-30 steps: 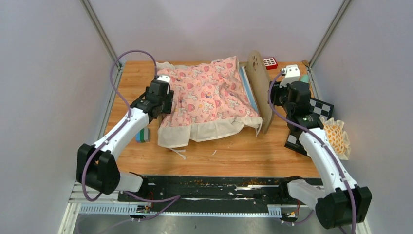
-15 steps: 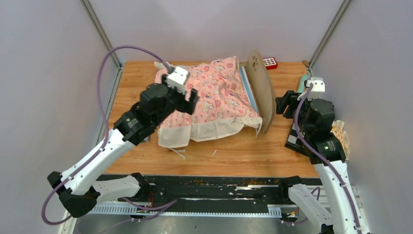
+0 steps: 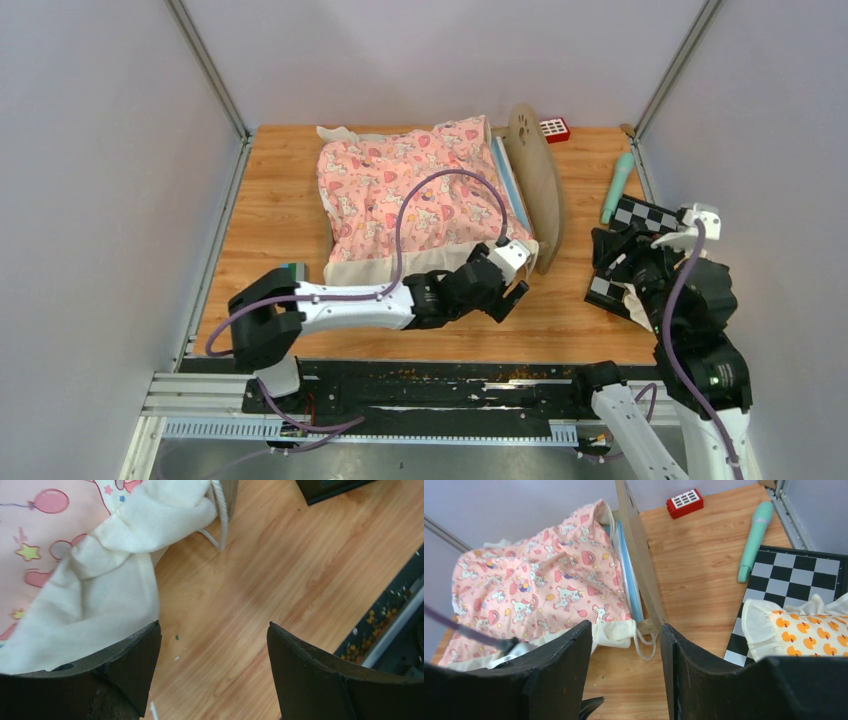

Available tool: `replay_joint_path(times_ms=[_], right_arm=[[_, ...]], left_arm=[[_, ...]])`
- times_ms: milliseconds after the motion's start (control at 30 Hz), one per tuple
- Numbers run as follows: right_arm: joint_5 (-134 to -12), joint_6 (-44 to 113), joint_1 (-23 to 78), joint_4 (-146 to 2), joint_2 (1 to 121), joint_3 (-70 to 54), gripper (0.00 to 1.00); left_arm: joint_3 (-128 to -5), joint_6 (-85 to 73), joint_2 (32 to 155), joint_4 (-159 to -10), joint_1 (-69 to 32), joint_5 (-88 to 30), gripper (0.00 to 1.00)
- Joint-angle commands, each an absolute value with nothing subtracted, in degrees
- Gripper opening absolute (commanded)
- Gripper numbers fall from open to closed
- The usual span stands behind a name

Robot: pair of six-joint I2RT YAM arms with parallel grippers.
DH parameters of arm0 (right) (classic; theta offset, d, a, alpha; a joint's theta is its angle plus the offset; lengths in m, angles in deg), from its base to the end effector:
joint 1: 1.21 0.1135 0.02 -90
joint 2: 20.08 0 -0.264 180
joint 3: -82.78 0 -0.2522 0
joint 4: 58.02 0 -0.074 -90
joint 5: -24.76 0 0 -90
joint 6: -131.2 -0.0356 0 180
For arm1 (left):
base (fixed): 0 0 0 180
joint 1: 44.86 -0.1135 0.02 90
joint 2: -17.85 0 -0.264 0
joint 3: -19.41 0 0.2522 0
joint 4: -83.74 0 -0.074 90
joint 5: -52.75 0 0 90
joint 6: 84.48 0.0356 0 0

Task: Set up the pet bed
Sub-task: Adjust the mattress on the bed frame.

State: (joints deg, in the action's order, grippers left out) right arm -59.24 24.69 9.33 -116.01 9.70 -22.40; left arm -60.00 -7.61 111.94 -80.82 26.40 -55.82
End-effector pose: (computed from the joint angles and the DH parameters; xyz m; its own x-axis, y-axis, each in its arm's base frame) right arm 0.0751 0.0102 0.3986 -0.2345 0.2439 -0.9410 -0.0158 0.9669 0.2545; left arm 0.1315 -0.3524 0.2588 -0.3408 0.3343 -0.8787 0.7514 0.6586 -0.0409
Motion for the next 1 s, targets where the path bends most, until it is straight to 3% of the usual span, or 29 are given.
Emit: replay_joint_path(times_ms=[0, 367, 833, 967], right_arm=[[-56.3, 22.1, 9.2, -119.3, 7.2, -18.2, 0.53], [-53.8, 23.0, 9.2, -121.4, 3.8, -17.0, 0.52], [-53.6, 24.2, 9.1, -123.7, 2.3, -15.5, 0.53], [-52.7, 25.0, 9.2, -124.1, 1.5, -15.2, 0.54]], left_arm=[[-63.3, -15.9, 117.1, -93.3, 27.2, -63.1, 0.84], [-66.2, -18.4, 128.2, -105.3, 27.5, -65.0, 0.85], [-75.5, -20.2, 138.2, -102.2, 27.4, -73.5, 0.84], [-76.7, -20.8, 139.1, -100.9, 27.2, -74.9, 0.69]])
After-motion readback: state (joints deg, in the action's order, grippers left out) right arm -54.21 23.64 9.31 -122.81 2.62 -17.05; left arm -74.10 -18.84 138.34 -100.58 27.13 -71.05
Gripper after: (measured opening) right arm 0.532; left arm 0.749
